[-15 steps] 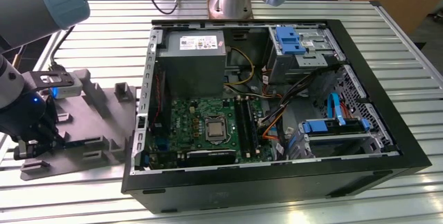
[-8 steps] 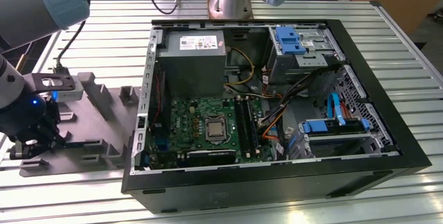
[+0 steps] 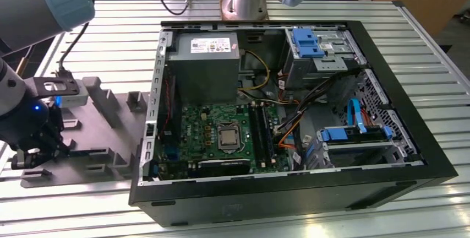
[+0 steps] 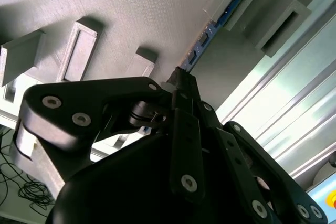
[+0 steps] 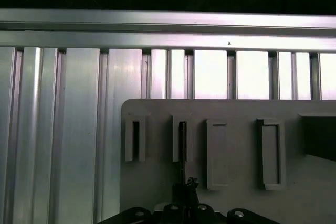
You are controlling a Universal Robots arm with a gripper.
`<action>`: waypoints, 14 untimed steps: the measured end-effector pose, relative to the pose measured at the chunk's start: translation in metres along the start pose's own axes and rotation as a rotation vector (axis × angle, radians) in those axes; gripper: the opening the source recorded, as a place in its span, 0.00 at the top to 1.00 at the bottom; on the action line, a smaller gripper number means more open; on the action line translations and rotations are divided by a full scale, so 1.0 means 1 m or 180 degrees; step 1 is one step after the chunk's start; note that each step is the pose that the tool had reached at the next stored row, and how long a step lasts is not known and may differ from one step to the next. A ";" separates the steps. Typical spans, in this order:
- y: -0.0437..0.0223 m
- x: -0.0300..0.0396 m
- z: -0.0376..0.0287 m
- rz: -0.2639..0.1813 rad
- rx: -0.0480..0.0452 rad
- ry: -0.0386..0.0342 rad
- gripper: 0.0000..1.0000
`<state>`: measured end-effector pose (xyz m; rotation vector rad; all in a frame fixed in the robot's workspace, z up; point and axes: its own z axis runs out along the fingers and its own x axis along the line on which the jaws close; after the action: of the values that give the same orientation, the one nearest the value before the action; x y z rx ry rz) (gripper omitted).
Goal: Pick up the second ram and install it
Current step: 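Pick up the second ram and move it above second insertion slot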
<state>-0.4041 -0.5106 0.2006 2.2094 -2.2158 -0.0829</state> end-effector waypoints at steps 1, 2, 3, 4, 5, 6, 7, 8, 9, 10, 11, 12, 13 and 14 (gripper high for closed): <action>0.0000 0.0000 -0.0001 -0.0001 0.0000 -0.0002 0.88; 0.0000 0.0000 -0.0001 -0.0001 0.0000 -0.0002 0.88; 0.0000 0.0000 -0.0002 -0.0001 0.0000 -0.0004 0.88; 0.0000 0.0000 -0.0002 -0.0001 -0.0001 -0.0006 0.88; 0.0000 0.0000 -0.0002 -0.0001 0.0000 -0.0006 0.88; 0.0000 0.0000 -0.0003 -0.0001 0.0000 -0.0007 0.88; 0.0001 0.0000 -0.0009 -0.0001 -0.0001 -0.0006 0.88; 0.0001 0.0000 -0.0015 -0.0001 -0.0001 -0.0006 0.88; 0.0001 0.0000 -0.0021 -0.0001 -0.0001 -0.0006 0.88; 0.0001 -0.0001 -0.0029 -0.0001 0.0000 -0.0007 0.88; 0.0002 -0.0001 -0.0039 -0.0001 -0.0001 -0.0006 0.88; 0.0002 -0.0001 -0.0047 -0.0001 0.0000 -0.0007 0.88; 0.0003 -0.0001 -0.0056 -0.0001 0.0000 -0.0006 0.88; 0.0003 -0.0002 -0.0063 -0.0001 0.0000 -0.0007 0.88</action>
<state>-0.4041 -0.5106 0.2069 2.2108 -2.2164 -0.0854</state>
